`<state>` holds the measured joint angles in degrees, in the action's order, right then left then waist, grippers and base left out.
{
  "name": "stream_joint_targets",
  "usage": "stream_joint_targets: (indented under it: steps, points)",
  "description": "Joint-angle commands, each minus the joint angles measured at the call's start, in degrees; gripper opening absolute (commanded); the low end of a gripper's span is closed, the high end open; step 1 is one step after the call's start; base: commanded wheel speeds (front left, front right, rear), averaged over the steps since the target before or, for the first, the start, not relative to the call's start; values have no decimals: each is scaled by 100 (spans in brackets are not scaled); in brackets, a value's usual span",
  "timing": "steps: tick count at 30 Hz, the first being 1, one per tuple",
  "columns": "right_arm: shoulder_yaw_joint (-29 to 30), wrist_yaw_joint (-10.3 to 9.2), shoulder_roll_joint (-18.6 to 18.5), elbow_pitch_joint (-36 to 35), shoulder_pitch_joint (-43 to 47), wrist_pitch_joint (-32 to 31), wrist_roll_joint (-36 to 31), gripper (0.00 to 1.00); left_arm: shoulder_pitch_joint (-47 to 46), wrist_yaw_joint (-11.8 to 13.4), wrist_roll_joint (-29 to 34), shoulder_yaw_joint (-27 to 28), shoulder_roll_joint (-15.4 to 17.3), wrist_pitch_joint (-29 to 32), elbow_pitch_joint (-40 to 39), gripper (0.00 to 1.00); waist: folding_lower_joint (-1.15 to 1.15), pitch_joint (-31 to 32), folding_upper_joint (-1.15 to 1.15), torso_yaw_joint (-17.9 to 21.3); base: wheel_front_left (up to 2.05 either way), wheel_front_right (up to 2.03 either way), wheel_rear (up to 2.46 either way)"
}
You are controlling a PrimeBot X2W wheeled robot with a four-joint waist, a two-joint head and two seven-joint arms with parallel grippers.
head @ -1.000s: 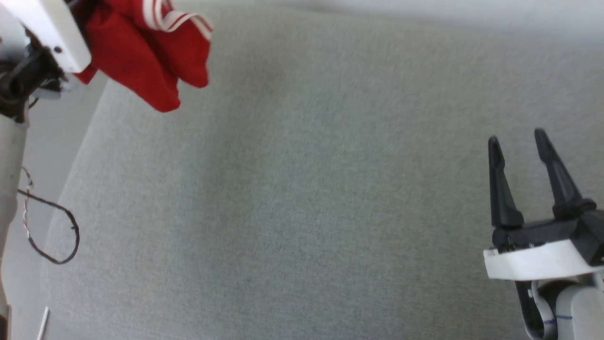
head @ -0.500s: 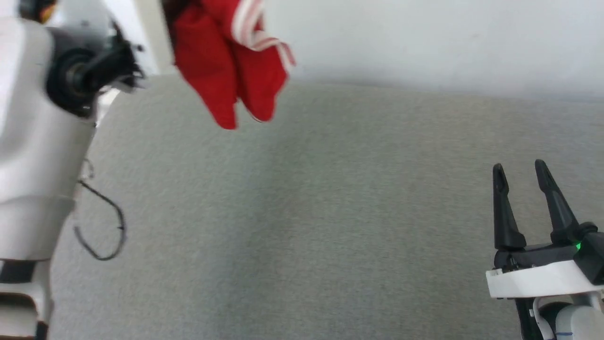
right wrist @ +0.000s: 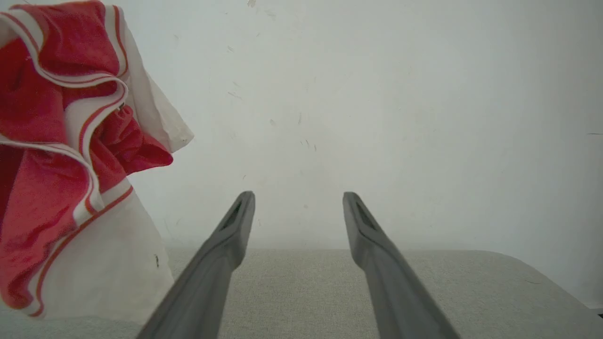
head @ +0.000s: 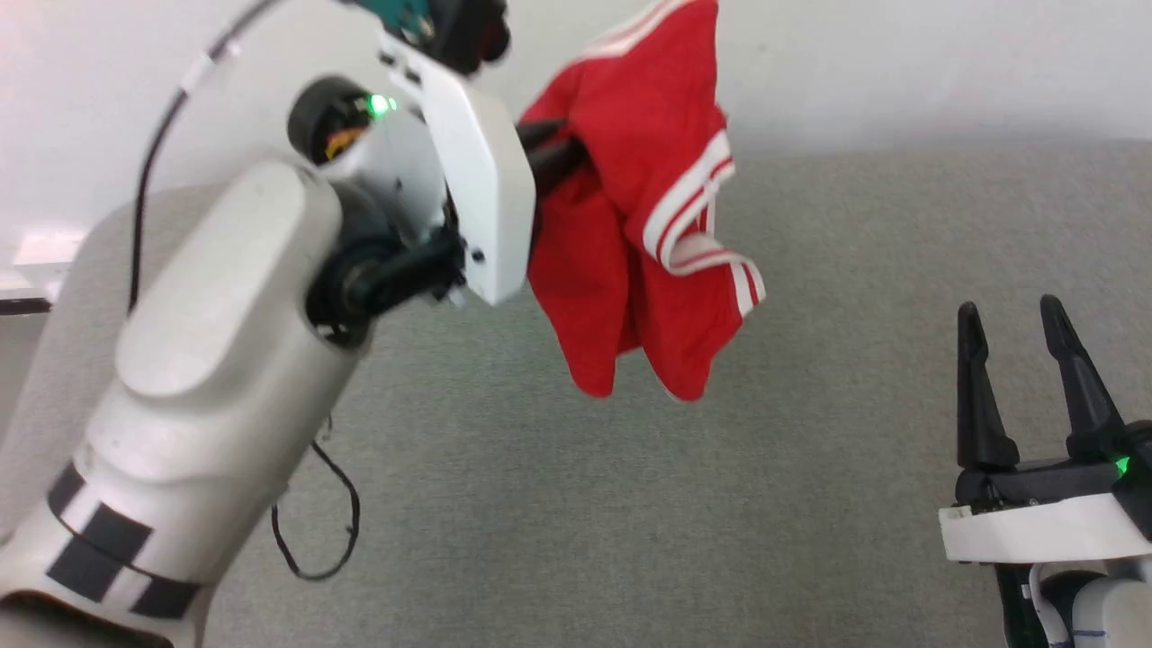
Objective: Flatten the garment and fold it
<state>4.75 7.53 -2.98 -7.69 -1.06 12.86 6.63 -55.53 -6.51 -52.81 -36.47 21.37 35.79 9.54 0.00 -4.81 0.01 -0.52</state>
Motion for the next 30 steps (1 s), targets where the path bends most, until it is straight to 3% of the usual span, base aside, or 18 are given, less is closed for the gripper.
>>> stream_joint_targets:
  steps: [1,6,13,19,20,21,22,23,24,30]
  points:
    - [-27,-4,10,-32,-73,24,26,100,186,-27,101,-82,-8,-117,25,0,0,-201,-1,236,0,0,0]
    - [-23,-4,10,28,-123,58,62,100,704,-30,159,-241,-326,-699,393,0,0,-291,-1,358,0,0,0]
    - [-7,-4,10,102,-159,94,81,100,1355,-53,532,-752,-808,-1577,1511,0,0,-296,-1,416,0,0,0]
    - [-47,-4,10,189,-151,115,138,100,1753,167,644,-963,-1167,-1880,2721,0,0,-251,-1,427,0,0,0]
    - [-50,-4,10,208,-149,118,144,100,1757,203,669,-982,-1204,-1912,2857,8,0,-246,-1,415,0,0,0]
    - [-45,-4,10,223,-140,121,146,100,1747,231,698,-997,-1238,-1957,2973,33,0,-237,-1,395,0,0,0]
    - [-39,-4,10,233,-129,124,145,100,1730,244,726,-1015,-1267,-1997,3074,47,0,-227,-1,374,0,0,0]
    - [-32,-4,10,242,-116,126,144,100,1708,246,748,-1037,-1292,-2016,3168,69,0,-213,-1,349,0,0,0]
    - [-23,-4,10,251,-103,128,143,100,1681,231,763,-1058,-1316,-2038,3240,100,0,-193,-1,321,0,0,0]
    - [-27,-4,10,276,-60,122,141,100,1474,141,779,-1030,-1366,-2336,3359,100,0,-45,-1,148,0,0,0]
